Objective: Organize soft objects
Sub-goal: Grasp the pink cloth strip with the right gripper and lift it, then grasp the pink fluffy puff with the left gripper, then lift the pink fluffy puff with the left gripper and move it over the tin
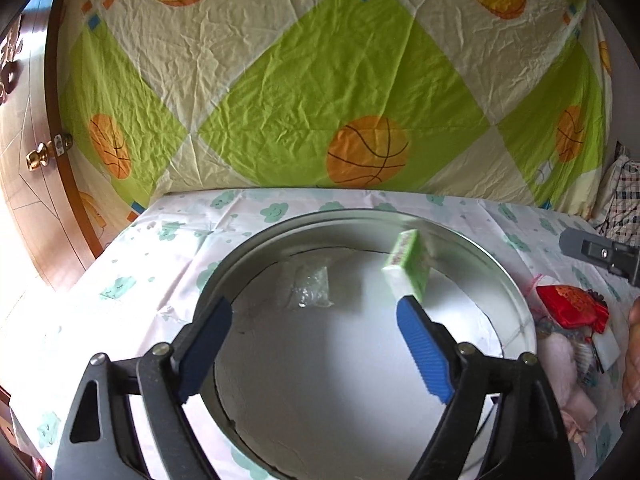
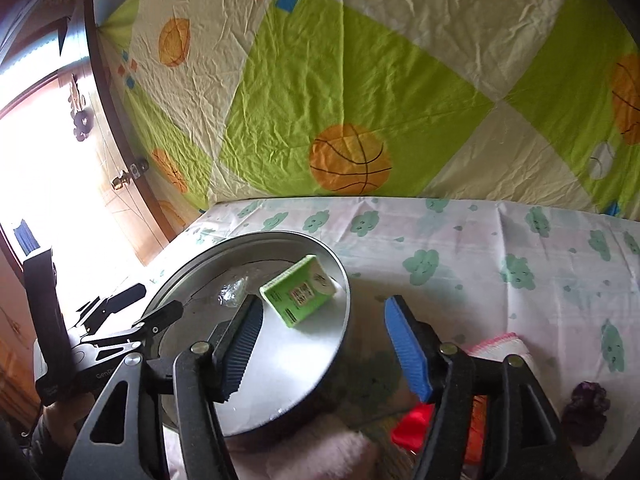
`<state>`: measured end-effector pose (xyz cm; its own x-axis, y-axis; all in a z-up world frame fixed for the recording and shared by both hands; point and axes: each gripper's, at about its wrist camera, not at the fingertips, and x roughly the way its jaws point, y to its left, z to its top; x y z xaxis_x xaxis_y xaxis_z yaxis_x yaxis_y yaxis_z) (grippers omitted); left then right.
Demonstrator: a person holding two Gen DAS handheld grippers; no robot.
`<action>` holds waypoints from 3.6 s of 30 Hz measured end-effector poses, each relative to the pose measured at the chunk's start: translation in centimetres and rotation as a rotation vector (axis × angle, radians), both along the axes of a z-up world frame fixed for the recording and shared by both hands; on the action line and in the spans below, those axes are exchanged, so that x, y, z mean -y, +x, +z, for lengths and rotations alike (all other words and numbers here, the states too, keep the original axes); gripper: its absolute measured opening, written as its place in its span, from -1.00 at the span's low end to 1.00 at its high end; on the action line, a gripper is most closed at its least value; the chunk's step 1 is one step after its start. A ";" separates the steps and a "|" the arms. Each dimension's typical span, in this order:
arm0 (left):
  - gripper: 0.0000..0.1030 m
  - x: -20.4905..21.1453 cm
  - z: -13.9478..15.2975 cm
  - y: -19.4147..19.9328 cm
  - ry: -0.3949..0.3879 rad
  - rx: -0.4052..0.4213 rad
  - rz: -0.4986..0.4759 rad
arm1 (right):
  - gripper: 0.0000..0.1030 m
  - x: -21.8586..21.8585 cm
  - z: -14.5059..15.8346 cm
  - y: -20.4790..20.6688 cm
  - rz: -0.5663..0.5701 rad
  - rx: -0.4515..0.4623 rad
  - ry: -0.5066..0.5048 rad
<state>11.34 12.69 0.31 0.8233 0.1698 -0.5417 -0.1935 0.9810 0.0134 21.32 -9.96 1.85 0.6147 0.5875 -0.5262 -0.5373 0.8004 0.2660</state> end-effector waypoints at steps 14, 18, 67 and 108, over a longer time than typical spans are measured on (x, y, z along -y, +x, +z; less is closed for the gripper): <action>0.89 7.1 -2.4 -7.4 0.051 0.113 -0.031 | 0.33 7.0 -4.3 -11.1 -0.078 0.140 -0.108; 0.90 7.3 -2.6 -7.2 0.065 0.104 -0.020 | 0.33 4.7 -5.8 -12.2 0.018 0.135 -0.168; 0.81 16.1 -3.9 -4.1 0.098 -0.022 -0.281 | -0.75 10.7 -5.6 -12.3 -0.173 0.214 -0.009; -0.66 13.0 -2.8 -6.3 -0.038 0.217 -0.191 | -0.75 11.0 -4.3 -12.7 -0.247 0.319 0.020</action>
<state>5.05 -0.31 -2.54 0.9356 -0.0162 -0.3528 0.0002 0.9990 -0.0454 8.63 -20.93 -2.48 0.8693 0.4102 -0.2758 -0.3878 0.9119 0.1341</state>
